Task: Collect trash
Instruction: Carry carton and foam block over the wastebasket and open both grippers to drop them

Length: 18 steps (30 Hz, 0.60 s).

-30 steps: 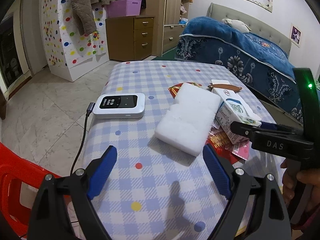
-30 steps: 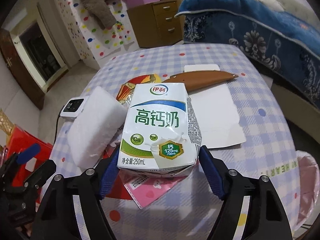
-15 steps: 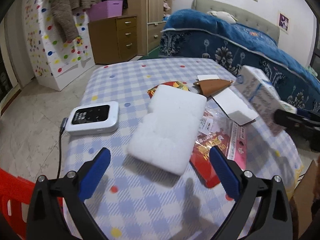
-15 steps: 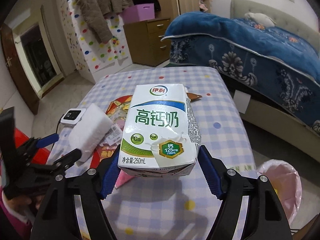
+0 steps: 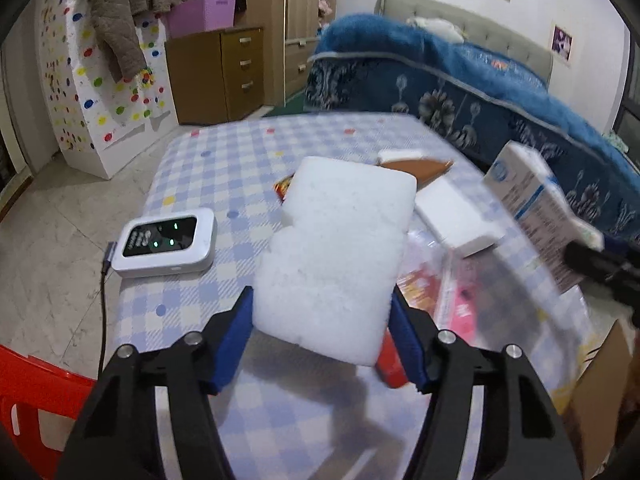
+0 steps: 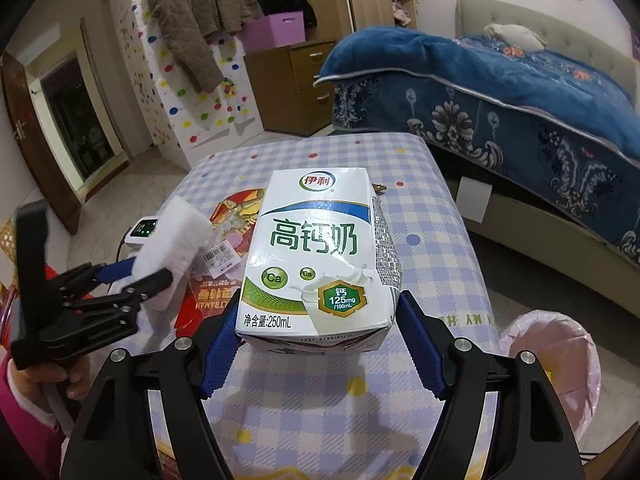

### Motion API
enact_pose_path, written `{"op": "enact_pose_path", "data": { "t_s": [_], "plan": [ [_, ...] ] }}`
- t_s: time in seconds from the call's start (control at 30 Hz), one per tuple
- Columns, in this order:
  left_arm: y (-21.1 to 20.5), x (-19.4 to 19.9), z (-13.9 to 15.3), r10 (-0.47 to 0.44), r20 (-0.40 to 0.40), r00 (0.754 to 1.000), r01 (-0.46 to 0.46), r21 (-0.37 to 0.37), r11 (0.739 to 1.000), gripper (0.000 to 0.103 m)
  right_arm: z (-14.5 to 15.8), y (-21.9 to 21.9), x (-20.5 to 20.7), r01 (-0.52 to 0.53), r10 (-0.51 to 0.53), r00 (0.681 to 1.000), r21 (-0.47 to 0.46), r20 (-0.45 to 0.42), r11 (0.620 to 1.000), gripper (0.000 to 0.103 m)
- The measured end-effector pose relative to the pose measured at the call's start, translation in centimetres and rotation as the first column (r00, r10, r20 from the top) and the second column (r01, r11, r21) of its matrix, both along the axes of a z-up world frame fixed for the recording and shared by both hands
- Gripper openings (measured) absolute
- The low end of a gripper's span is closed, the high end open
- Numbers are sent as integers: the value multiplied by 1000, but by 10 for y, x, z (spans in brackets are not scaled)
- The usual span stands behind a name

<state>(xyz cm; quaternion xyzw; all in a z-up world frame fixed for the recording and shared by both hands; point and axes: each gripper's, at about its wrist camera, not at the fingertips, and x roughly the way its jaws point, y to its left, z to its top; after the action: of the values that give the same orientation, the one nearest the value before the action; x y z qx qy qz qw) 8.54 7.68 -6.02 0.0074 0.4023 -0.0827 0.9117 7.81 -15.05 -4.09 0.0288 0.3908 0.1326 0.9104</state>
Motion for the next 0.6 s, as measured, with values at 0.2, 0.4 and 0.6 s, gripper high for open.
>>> {"op": "enact_pose_path", "data": {
  "t_s": [0.2,0.4,0.6],
  "plan": [
    [-24,-24,29,-22,50,999,23,-29,999,63,7,-14,-12,14,-14,1000,9,17,1000,74],
    [-63,-36,43,-64,80,995,67,-31,997,63,15,-41,-31,62,-62,997,5,43,998,74],
    [-124,-40,41,-166,83,983,168,-21,986,64,12,-83,-51,154,-153,987,-16,48,988,74]
  ]
}}
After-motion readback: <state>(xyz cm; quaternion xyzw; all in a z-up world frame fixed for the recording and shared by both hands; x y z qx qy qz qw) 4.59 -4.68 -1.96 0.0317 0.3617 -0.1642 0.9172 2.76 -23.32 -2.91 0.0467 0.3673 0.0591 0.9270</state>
